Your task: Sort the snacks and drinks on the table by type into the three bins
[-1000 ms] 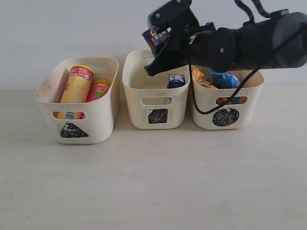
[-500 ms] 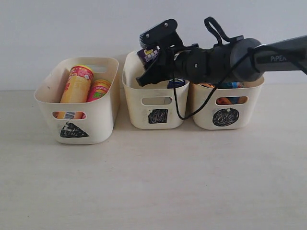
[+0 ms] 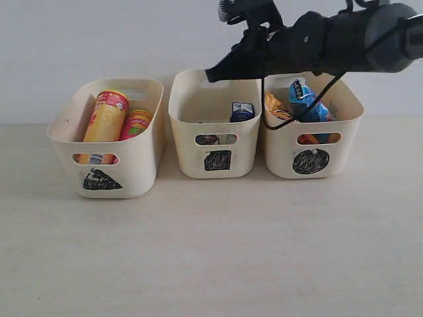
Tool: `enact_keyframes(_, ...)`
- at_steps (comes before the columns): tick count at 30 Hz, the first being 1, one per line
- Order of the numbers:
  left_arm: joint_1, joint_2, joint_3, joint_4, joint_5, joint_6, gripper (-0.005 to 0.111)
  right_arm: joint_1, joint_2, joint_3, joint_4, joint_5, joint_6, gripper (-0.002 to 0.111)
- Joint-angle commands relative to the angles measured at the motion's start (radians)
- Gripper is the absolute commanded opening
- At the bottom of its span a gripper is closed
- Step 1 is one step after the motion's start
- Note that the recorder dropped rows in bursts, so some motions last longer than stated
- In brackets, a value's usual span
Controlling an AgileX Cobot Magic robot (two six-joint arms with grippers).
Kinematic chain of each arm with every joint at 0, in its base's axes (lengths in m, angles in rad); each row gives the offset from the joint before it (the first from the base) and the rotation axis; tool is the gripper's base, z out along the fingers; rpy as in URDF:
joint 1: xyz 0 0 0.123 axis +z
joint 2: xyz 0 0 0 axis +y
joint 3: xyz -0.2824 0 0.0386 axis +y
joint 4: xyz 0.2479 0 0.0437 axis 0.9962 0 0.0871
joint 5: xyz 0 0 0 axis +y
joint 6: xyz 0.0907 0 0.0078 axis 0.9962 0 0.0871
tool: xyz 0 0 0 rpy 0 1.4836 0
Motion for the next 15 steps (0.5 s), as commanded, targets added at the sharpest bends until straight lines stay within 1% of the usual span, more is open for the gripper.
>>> enact_keyframes(1, 0.002, -0.002, 0.004, -0.008, 0.002, -0.005, 0.004, -0.084, -0.032, -0.003, 0.008, 0.243, 0.101, 0.001)
enact_keyframes(5, 0.002, -0.002, 0.004, -0.008, 0.003, -0.001, 0.004, -0.180, -0.063, 0.001, 0.008, 0.435, 0.137, 0.001)
enact_keyframes(7, 0.002, -0.002, 0.004, -0.008, 0.003, -0.001, 0.004, -0.219, -0.100, 0.036, 0.008, 0.446, 0.159, 0.001)
enact_keyframes(11, 0.002, -0.002, 0.004, -0.008, 0.001, -0.002, 0.004, -0.296, -0.228, 0.185, 0.008, 0.353, 0.241, 0.001)
enact_keyframes(15, 0.002, -0.002, 0.004, -0.008, 0.001, -0.002, 0.004, -0.358, -0.389, 0.377, 0.010, 0.185, 0.271, 0.001)
